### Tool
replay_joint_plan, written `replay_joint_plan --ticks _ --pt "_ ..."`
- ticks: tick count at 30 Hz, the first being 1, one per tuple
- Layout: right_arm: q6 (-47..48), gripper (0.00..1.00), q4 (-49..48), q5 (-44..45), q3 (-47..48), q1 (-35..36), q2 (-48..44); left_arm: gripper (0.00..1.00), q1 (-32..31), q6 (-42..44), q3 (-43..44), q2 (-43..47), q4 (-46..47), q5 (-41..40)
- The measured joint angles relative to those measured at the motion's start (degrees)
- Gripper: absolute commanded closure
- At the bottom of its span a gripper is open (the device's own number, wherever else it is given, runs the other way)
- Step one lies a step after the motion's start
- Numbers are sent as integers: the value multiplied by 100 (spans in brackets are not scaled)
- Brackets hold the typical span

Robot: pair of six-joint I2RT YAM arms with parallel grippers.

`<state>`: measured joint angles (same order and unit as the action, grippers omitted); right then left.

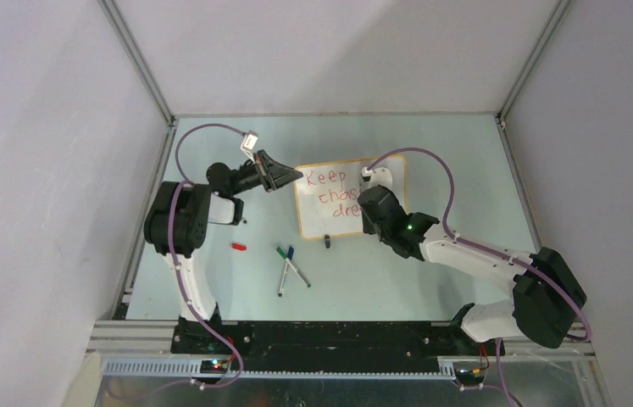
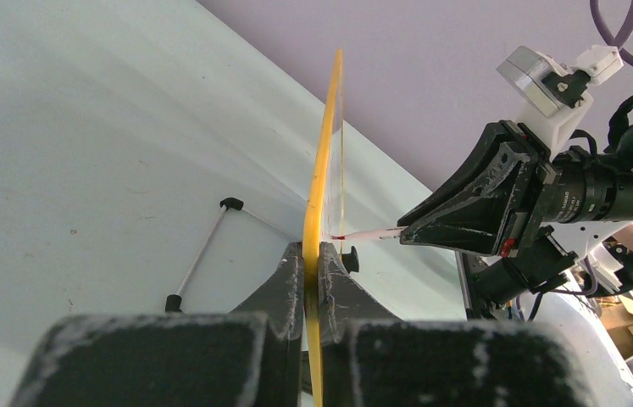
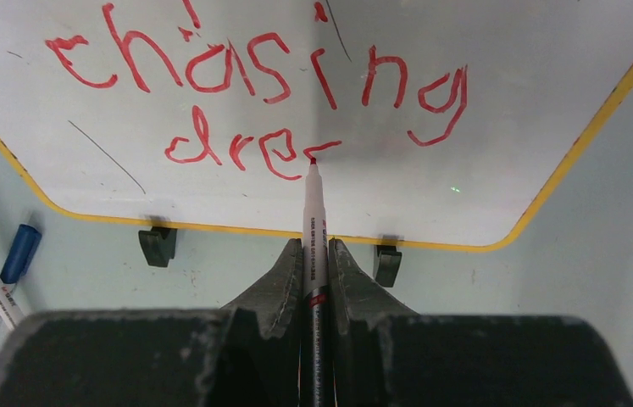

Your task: Write a sentence on the whiteboard

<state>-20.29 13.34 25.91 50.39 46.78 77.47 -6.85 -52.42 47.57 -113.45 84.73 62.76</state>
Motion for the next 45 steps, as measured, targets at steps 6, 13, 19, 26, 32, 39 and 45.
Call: replay_joint_plan --ticks 6,13,19,26,32,39,45 --pt "-20 100 184 101 0 -2 0 100 0 0 0 0 2 0" --pt "-68 100 262 210 0 -17 -2 100 0 0 0 0 2 0" --pt "-79 100 262 203 0 -85 -42 100 0 0 0 0 0 0" --pt "-68 100 221 164 0 -173 -98 100 0 0 0 0 0 0" --pt "-61 100 181 105 0 -212 -120 100 0 0 0 0 0 0" --pt "-59 100 136 33 0 -247 -136 100 0 0 -2 0 0 0" --pt "-57 100 87 -15 0 -278 -164 100 0 2 -2 0 0 0"
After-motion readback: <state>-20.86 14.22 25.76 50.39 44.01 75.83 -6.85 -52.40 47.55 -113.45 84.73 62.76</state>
